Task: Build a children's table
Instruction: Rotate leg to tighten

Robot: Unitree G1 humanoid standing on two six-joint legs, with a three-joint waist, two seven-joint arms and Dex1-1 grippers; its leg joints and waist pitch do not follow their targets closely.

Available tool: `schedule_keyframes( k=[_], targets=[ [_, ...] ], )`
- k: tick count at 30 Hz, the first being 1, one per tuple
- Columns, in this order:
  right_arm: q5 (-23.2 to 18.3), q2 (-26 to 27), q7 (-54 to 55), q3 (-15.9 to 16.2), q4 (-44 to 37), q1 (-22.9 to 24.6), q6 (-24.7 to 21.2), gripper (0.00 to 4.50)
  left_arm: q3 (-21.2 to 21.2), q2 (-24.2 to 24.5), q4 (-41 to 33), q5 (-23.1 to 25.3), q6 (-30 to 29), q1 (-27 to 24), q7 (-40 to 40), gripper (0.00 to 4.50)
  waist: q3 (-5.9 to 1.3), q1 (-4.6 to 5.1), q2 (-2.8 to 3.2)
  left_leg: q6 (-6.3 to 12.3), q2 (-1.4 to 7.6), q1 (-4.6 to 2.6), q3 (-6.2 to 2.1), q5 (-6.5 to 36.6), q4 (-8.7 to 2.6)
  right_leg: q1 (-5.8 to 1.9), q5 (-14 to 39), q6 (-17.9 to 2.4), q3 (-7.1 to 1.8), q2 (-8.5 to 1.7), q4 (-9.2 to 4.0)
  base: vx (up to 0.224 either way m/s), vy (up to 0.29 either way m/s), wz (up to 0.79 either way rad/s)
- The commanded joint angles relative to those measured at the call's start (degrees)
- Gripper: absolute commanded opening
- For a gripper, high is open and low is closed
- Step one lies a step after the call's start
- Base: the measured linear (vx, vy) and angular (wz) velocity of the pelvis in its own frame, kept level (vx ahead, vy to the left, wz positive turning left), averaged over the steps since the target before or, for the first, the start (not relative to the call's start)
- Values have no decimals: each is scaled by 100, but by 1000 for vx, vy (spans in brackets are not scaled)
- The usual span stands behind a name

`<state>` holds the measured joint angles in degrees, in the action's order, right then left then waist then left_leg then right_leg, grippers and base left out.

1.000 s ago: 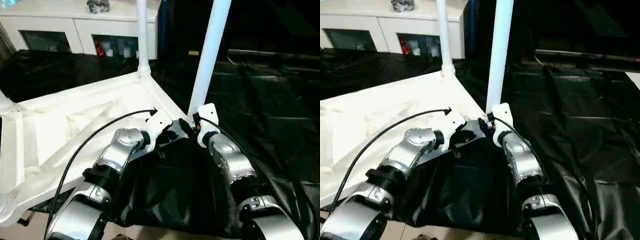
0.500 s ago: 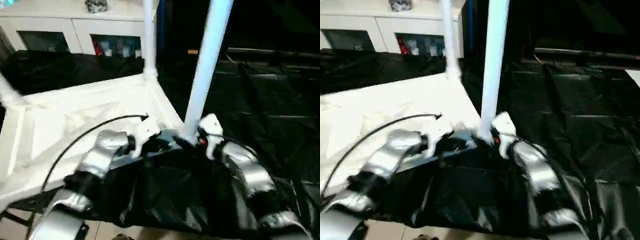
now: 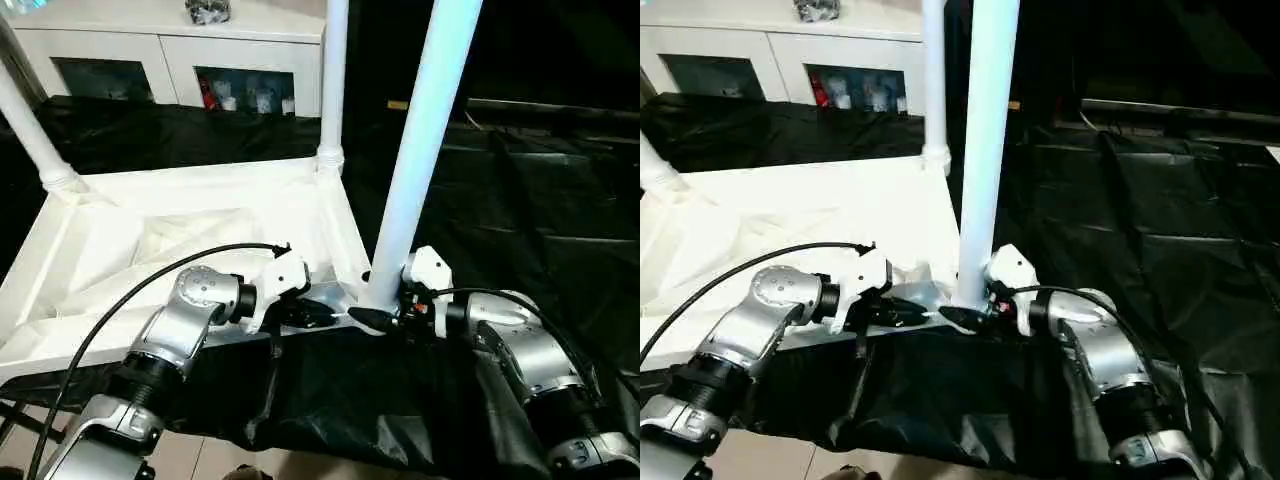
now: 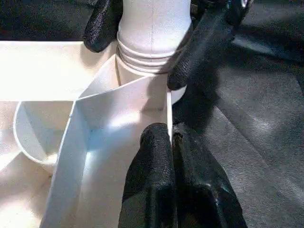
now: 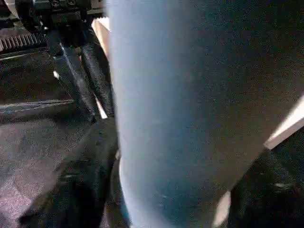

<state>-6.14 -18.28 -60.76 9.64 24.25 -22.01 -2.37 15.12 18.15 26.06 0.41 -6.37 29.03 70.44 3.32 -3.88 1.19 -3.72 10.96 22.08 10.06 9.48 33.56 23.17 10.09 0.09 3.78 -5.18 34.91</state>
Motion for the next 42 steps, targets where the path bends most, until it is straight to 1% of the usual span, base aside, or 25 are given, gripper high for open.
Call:
schedule_keyframes(
  k=[1, 5, 6, 10, 12, 13, 14, 15, 16, 17, 18, 20, 23, 25, 27, 29, 30, 31, 32, 34, 35, 36, 37, 41, 42],
  targets=[
    [-24, 94, -326, 428, -189, 140, -51, 287, 9, -131, -479, -354, 57, 93, 31, 0, -382, 1, -24, 279, 222, -95, -45, 1632, -422, -255, 1529, -1327, -246, -298, -461, 0, 0, 0],
    [-18, 95, -358, 452, -251, 167, -77, 271, 2, -96, -506, -355, 63, 64, 74, 0, -375, 7, -20, 264, 221, -98, -46, 1697, -427, -251, 1623, -1308, -244, -297, -475, 0, 0, 0],
    [6, 117, -322, 452, -258, 169, -69, 270, -21, -119, -450, -335, 78, 72, 29, 0, -375, 3, 5, 251, 219, -102, -50, 1719, -427, -249, 1654, -1301, -244, -299, -476, 0, 0, 0],
    [36, 204, -85, 394, -212, 175, -89, 267, -46, -237, -347, -284, 27, 118, -192, 0, -376, 7, -13, 212, 217, -105, -51, 1745, -429, -249, 1664, -1289, -245, -297, -479, 0, 0, 0],
    [296, 560, 998, 171, 188, 13, -336, 267, -163, -566, 28, -119, -71, 377, -970, 0, -367, 27, -42, 186, 210, -99, -49, 1724, -433, -241, 1723, -1265, -245, -289, -486, 0, 0, 0],
    [346, 640, 1226, 123, 274, -22, -379, 267, -176, -625, 107, -77, -90, 433, -1130, 0, -358, 40, -36, 103, 189, -118, -48, 1773, -427, -221, 1935, -1235, -238, -295, -499, 0, 0, 0],
    [354, 653, 1264, 115, 288, -28, -386, 267, -178, -634, 120, -70, -93, 442, -1156, 0, -354, 56, -41, 75, 180, -109, -59, 1818, -430, -233, 2097, -1186, -230, -300, -511, 0, 0, 0],
    [417, 815, 1703, 13, 503, -119, -411, 267, -187, -751, 290, 14, -115, 549, -1428, 0, -361, 47, -72, 59, 181, -120, -62, 1851, -423, -234, 2309, -1081, -228, -317, -544, 0, 0, 0],
    [430, 858, 1817, -14, 561, -144, -422, 266, -188, -783, 332, 34, -122, 575, -1496, 0, -352, 58, -47, 43, 179, -124, -65, 1905, -424, -205, 2394, -1045, -235, -315, -553, 0, 0, 0],
    [512, 1097, 2478, -147, 882, -299, -454, 266, -211, -977, 579, 145, -201, 730, -1927, 0, -363, 64, -53, 39, 184, -116, -71, 1876, -432, -216, 2362, -1011, -233, -315, -554, 0, 0, 0],
    [528, 1143, 2607, -171, 944, -331, -456, 266, -217, -1017, 627, 165, -220, 761, -2015, 0, -363, 66, -46, 15, 186, -119, -72, 1846, -431, -202, 2303, -1019, -238, -311, -547, 0, 0, 0],
    [577, 1497, 3567, -384, 1360, -583, -550, 266, -241, -1284, 929, 271, -348, 952, -2544, 0, -370, 103, -33, -51, 171, -120, -77, 1836, -435, -211, 2174, -1055, -229, -298, -533, 0, 0, 0],
    [591, 1914, 4524, -701, 1899, -1001, -532, 266, -225, -1537, 1244, 410, -350, 1122, -2898, 0, -395, 137, -28, -34, 156, -104, -69, 1750, -420, -223, 1899, -1107, -231, -297, -517, 0, 0, 0],
    [603, 1969, 4607, -718, 1993, -1082, -472, 266, -187, -1545, 1285, 440, -294, 1144, -2897, 0, -396, 141, -18, 33, 151, -98, -58, 1699, -409, -235, 1745, -1138, -232, -297, -520, 0, 0, 0],
    [518, 2033, 4437, -748, 2080, -1183, -339, 322, -106, -1511, 1303, 468, -171, 1167, -2798, 0, -405, 127, -11, 108, 154, -86, -56, 1599, -405, -254, 1600, -1146, -228, -300, -505, 0, 0, 0],
    [457, 2037, 4227, -754, 2051, -1181, -305, 344, -68, -1460, 1274, 473, -114, 1148, -2664, 0, -407, 125, -2, 183, 165, -75, -56, 1554, -409, -268, 1389, -1209, -222, -293, -490, 0, 0, 0],
    [435, 2034, 4143, -757, 2033, -1175, -305, 344, -54, -1438, 1259, 473, -107, 1134, -2603, 0, -403, 131, -8, 189, 165, -66, -57, 1566, -410, -276, 1371, -1215, -219, -288, -484, 0, 0, 0],
    [426, 2034, 4088, -761, 2053, -1182, -292, 357, -38, -1414, 1254, 466, -90, 1122, -2558, 0, -405, 131, 18, 189, 167, -72, -64, 1588, -415, -282, 1361, -1239, -216, -294, -475, 0, 0, 0],
    [419, 1991, 3944, -737, 2035, -1163, -251, 371, -14, -1357, 1216, 463, -113, 1089, -2484, 0, -397, 148, 1, 185, 165, -73, -59, 1663, -418, -275, 1414, -1254, -216, -289, -488, 0, 0, 0],
    [421, 1909, 3781, -692, 1988, -1127, -179, 392, 4, -1276, 1166, 460, -99, 1043, -2409, 0, -398, 164, 6, 180, 164, -71, -62, 1735, -419, -284, 1496, -1259, -216, -297, -492, 0, 0, 0],
    [418, 1862, 3694, -667, 1960, -1107, -150, 392, 12, -1231, 1130, 443, -107, 1017, -2346, 0, -398, 165, 36, 167, 170, -74, -66, 1747, -422, -282, 1483, -1272, -215, -296, -498, 0, 0, 0],
    [430, 1769, 3559, -614, 1872, -1052, -112, 417, 31, -1153, 1065, 425, -75, 974, -2226, 0, -401, 165, 58, 163, 169, -76, -69, 1735, -417, -284, 1437, -1290, -217, -298, -490, 0, 0, 0],
    [476, 1636, 3405, -542, 1754, -980, -67, 417, 52, -1052, 972, 408, -57, 918, -2066, 0, -400, 170, 36, 178, 174, -73, -66, 1753, -419, -290, 1363, -1321, -214, -286, -487, 0, 0, 0],
    [551, 1387, 3024, -426, 1590, -871, 31, 436, 67, -900, 855, 360, 15, 859, -1744, 0, -408, 153, 54, 230, 193, -89, -61, 1651, -414, -286, 1080, -1466, -217, -283, -448, 0, 0, 0],
    [493, 1233, 2572, -345, 1397, -763, 49, 436, 91, -779, 777, 315, 123, 817, -1502, 0, -399, 140, 20, 257, 186, -82, -53, 1688, -408, -302, 1144, -1454, -220, -284, -454, 0, 0, 0]
  ],
)
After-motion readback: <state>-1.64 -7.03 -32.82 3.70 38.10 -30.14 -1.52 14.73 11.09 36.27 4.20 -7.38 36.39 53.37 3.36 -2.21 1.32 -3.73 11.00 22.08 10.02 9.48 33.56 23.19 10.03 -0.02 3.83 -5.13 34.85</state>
